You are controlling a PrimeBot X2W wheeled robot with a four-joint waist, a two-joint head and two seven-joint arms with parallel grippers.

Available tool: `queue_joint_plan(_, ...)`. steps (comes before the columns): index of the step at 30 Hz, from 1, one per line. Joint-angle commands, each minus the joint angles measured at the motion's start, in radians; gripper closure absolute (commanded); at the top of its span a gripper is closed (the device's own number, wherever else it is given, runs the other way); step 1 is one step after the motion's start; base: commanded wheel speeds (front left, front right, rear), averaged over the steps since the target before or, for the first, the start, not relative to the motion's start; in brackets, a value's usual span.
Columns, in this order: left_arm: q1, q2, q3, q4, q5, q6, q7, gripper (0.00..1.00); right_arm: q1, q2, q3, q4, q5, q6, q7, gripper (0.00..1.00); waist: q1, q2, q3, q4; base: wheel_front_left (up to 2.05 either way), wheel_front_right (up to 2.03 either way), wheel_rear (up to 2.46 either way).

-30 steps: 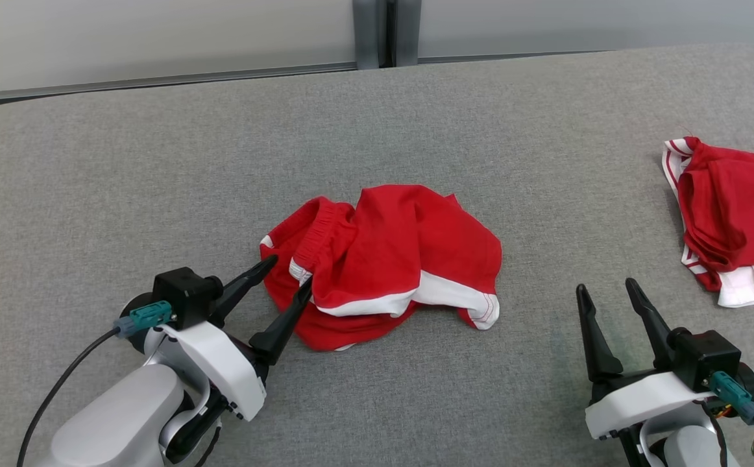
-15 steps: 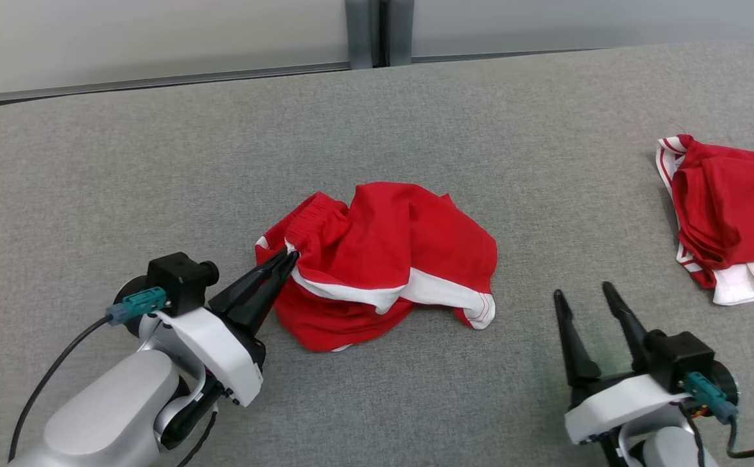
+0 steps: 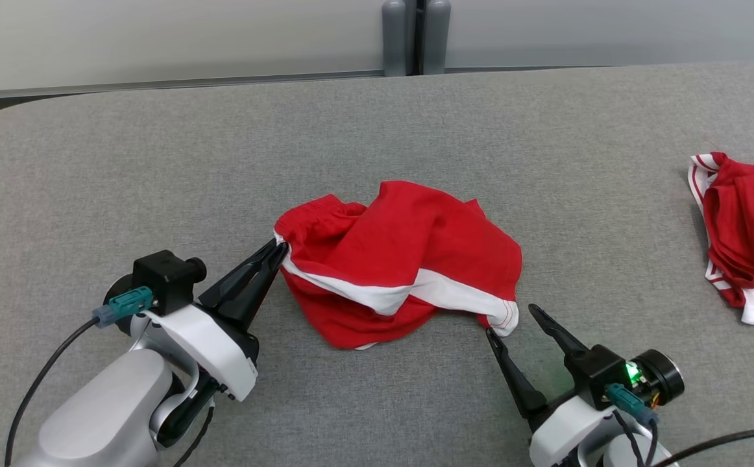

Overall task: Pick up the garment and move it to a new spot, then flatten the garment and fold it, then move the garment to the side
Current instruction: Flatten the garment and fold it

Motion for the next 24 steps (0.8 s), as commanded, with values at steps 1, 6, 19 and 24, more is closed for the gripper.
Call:
queue_joint_plan(1, 0.008, -0.003, 0.006, -0.004, 0.01, -0.001, 0.0, 1.0, -0.024, -0.007, 0.008, 0.019, -0.03, -0.001, -0.004, 0.0, 0.0, -0.0001, 0.001, 0.008, 0.0, 0.0, 0.0)
queue_joint_plan(6, 0.005, -0.011, 0.007, -0.009, 0.013, -0.001, 0.0, 1.0, -0.05, 0.002, 0.006, 0.06, -0.071, -0.001, 0.005, 0.0, 0.0, -0.0001, 0.002, 0.02, 0.0, 0.0, 0.0)
queue_joint_plan(19, -0.005, -0.008, 0.009, -0.019, 0.019, -0.001, 0.0, 1.0, -0.104, 0.022, -0.019, 0.156, -0.115, -0.001, 0.018, 0.24, 0.0, -0.0001, 0.013, 0.038, 0.0, 0.0, 0.0)
queue_joint_plan(24, -0.01, -0.008, 0.009, -0.02, 0.021, -0.001, 0.0, 1.0, -0.126, 0.016, -0.02, 0.179, -0.135, -0.001, 0.017, 1.0, 0.0, -0.0001, 0.014, 0.042, 0.0, 0.0, 0.0)
